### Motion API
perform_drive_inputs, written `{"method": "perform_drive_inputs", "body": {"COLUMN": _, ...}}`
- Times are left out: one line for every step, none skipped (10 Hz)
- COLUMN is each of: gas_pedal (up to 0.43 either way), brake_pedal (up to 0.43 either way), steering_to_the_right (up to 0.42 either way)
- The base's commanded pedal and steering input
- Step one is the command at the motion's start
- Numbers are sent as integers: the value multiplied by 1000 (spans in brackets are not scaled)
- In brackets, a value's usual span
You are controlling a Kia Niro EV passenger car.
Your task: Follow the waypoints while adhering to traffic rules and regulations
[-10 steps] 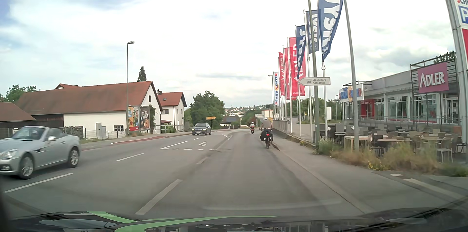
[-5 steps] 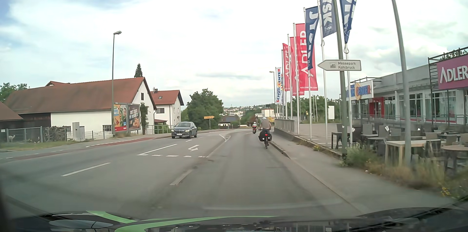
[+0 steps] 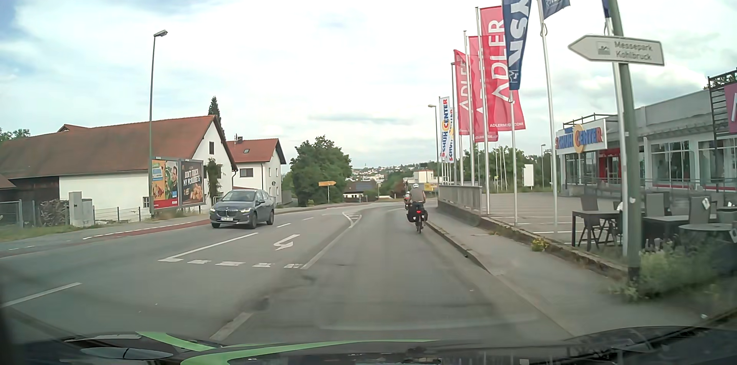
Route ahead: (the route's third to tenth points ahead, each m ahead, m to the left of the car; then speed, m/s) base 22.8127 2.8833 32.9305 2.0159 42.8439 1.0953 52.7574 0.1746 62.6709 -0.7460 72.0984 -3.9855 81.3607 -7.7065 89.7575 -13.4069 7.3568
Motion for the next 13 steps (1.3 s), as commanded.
{"method": "perform_drive_inputs", "body": {"gas_pedal": 47, "brake_pedal": 0, "steering_to_the_right": -6}}
{"method": "perform_drive_inputs", "body": {"gas_pedal": 47, "brake_pedal": 0, "steering_to_the_right": -6}}
{"method": "perform_drive_inputs", "body": {"gas_pedal": 39, "brake_pedal": 0, "steering_to_the_right": -6}}
{"method": "perform_drive_inputs", "body": {"gas_pedal": 39, "brake_pedal": 0, "steering_to_the_right": -6}}
{"method": "perform_drive_inputs", "body": {"gas_pedal": 39, "brake_pedal": 0, "steering_to_the_right": -5}}
{"method": "perform_drive_inputs", "body": {"gas_pedal": 39, "brake_pedal": 0, "steering_to_the_right": -5}}
{"method": "perform_drive_inputs", "body": {"gas_pedal": 39, "brake_pedal": 0, "steering_to_the_right": -4}}
{"method": "perform_drive_inputs", "body": {"gas_pedal": 39, "brake_pedal": 0, "steering_to_the_right": -3}}
{"method": "perform_drive_inputs", "body": {"gas_pedal": 39, "brake_pedal": 0, "steering_to_the_right": -2}}
{"method": "perform_drive_inputs", "body": {"gas_pedal": 39, "brake_pedal": 0, "steering_to_the_right": -3}}
{"method": "perform_drive_inputs", "body": {"gas_pedal": 39, "brake_pedal": 0, "steering_to_the_right": -2}}
{"method": "perform_drive_inputs", "body": {"gas_pedal": 39, "brake_pedal": 0, "steering_to_the_right": -2}}
{"method": "perform_drive_inputs", "body": {"gas_pedal": 39, "brake_pedal": 0, "steering_to_the_right": -1}}
